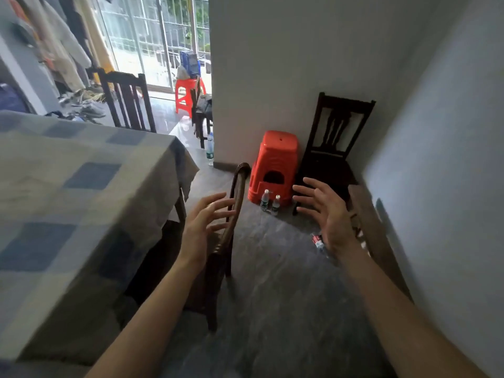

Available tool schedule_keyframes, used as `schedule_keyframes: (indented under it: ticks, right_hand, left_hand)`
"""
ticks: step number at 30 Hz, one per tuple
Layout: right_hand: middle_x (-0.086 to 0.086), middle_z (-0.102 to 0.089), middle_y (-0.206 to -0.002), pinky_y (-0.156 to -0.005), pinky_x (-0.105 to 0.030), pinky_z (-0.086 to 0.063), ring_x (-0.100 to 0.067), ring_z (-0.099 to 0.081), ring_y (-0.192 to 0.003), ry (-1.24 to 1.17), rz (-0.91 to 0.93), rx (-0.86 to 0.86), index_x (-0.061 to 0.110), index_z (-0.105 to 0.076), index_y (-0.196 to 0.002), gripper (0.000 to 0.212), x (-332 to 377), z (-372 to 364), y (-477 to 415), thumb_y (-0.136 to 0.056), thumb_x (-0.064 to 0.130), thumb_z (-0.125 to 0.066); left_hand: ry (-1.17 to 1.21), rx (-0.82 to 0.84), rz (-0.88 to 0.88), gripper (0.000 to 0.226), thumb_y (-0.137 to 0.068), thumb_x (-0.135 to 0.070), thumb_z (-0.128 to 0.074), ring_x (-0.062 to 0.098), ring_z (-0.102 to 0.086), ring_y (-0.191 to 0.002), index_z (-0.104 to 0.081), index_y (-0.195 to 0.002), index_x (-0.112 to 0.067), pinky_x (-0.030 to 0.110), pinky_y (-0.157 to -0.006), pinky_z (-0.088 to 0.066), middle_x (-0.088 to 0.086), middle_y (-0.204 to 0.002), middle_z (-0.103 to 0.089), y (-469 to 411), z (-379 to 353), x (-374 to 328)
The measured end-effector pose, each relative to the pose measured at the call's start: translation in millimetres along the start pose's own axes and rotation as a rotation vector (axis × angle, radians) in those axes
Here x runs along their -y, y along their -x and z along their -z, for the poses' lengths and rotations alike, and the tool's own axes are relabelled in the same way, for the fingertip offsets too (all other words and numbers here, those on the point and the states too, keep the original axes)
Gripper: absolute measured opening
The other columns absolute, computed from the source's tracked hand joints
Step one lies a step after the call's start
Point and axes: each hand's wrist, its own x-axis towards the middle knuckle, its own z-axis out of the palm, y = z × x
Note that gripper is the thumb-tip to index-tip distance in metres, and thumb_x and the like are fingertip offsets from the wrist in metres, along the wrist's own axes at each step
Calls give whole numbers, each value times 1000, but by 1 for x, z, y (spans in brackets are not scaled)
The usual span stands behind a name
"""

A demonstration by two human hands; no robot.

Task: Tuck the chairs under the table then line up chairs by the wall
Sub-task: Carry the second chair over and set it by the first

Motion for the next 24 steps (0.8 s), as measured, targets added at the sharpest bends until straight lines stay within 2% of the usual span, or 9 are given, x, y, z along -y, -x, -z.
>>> schedule_keyframes:
  ticks: [3,6,9,11,13,15,18,20,24]
  right_hand:
    - [-7,-75,-123,-89,-36,-59,-27,-72,-112,11,-34,102,20,-65,-129,36,-22,3,-65,-99,31,-48]
    - [-9,-76,-121,-89,-38,-57,-24,-73,-108,30,-67,190,19,-66,-126,30,-48,1,-129,-104,22,-46]
    - [-11,-76,-121,-86,-34,-56,-21,-73,-103,58,-104,286,15,-65,-129,32,-72,-7,-183,-107,15,-43]
    - [-11,-75,-121,-87,-35,-56,-22,-72,-104,82,-106,380,11,-63,-131,32,-84,-12,-217,-106,15,-44]
    - [-7,-76,-119,-86,-33,-56,-23,-72,-105,99,-86,459,15,-65,-128,30,-89,-21,-250,-104,19,-47]
    - [-3,-76,-118,-86,-33,-56,-22,-72,-107,121,-83,538,21,-66,-125,28,-95,-30,-277,-103,20,-48]
    - [-5,-74,-124,-95,-42,-53,-25,-70,-114,144,-55,662,25,-66,-124,28,-109,-46,-315,-100,25,-50]
    - [-7,-73,-126,-100,-44,-53,-26,-69,-117,149,-60,744,26,-66,-124,29,-123,-60,-338,-99,27,-50]
    - [-9,-71,-127,-106,-45,-49,-25,-64,-123,177,-61,933,17,-65,-129,42,-152,-90,-373,-93,32,-52]
  left_hand:
    - [-13,-96,-5,42,-90,-47,-52,25,-74,-107,-69,-122,-25,35,-83,-52,3,-121,-77,-35,-10,22]
    - [-21,-195,-1,40,-89,-48,-51,25,-75,-105,-71,-118,-29,35,-82,-52,2,-119,-77,-71,-15,48]
    - [1,-307,25,35,-91,-43,-51,25,-75,-103,-73,-116,-30,37,-82,-54,2,-118,-78,-102,-15,68]
    - [10,-380,31,33,-95,-36,-49,25,-75,-102,-73,-116,-29,40,-84,-53,3,-118,-78,-119,-15,79]
    - [-7,-438,25,34,-97,-33,-47,25,-75,-102,-72,-118,-25,41,-84,-54,3,-118,-78,-132,-18,84]
    - [-22,-503,32,36,-96,-33,-47,24,-74,-101,-71,-120,-22,36,-82,-55,2,-117,-77,-135,-21,86]
    - [-75,-606,13,38,-94,-34,-48,23,-74,-102,-70,-121,-18,27,-79,-56,1,-116,-78,-131,-21,88]
    - [-101,-701,18,39,-94,-32,-49,23,-73,-104,-70,-122,-16,29,-82,-57,1,-117,-77,-122,-20,90]
    - [-132,-894,-20,35,-93,-25,-51,29,-72,-109,-71,-120,-14,37,-89,-54,6,-121,-76,-96,-23,100]
